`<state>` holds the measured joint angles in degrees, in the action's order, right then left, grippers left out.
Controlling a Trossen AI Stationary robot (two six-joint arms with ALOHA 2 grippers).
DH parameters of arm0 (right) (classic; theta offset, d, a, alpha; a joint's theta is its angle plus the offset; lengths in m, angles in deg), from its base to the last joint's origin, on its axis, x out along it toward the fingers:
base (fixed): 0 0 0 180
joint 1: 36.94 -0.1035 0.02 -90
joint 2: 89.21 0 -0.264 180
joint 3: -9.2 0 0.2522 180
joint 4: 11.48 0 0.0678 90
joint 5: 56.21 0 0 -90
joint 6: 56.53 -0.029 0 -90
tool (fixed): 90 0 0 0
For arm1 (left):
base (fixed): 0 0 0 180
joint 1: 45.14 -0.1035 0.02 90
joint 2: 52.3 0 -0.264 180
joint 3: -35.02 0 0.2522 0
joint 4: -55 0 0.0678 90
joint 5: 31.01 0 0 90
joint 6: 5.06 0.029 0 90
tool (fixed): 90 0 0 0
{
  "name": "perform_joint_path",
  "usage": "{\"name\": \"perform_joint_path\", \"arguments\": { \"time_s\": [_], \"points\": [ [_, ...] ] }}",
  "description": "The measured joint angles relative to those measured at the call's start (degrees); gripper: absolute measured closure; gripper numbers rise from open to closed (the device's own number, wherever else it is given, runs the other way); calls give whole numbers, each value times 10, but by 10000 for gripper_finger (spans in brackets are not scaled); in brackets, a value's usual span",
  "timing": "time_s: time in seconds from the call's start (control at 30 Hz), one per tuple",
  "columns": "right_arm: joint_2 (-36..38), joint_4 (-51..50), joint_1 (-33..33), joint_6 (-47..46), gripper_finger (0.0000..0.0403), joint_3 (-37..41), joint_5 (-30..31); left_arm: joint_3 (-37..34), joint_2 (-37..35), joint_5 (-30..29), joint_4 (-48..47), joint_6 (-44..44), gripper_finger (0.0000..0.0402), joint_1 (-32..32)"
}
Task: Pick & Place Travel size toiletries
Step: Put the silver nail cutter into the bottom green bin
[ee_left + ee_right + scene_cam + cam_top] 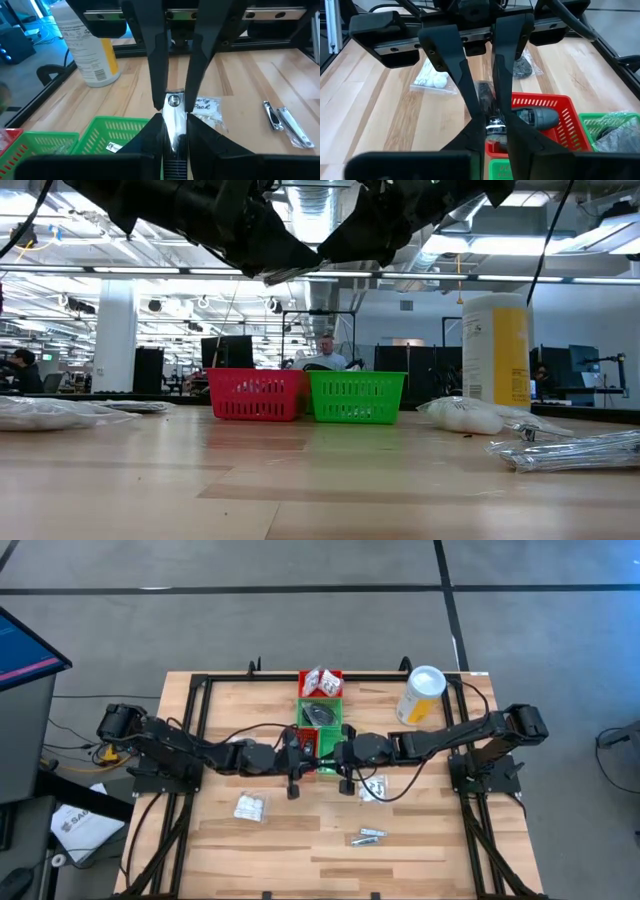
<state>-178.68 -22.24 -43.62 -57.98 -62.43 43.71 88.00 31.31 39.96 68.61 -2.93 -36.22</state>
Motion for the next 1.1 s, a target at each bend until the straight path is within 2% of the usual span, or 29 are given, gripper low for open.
{"name": "perform_joint_path", "arguments": {
  "time_s": [0.33, 0.77, 1.1],
  "points": [
    [0, -5, 0, 1, 363, 0, -2, 0, 0, 0, 1, 9, 347, 0],
    [0, -15, 1, 0, 363, 0, 2, 0, 0, -4, 2, 7, 288, 0],
    [0, -87, 27, -14, 363, 0, 5, 0, 0, -3, 3, 7, 263, 0]
  ]
}}
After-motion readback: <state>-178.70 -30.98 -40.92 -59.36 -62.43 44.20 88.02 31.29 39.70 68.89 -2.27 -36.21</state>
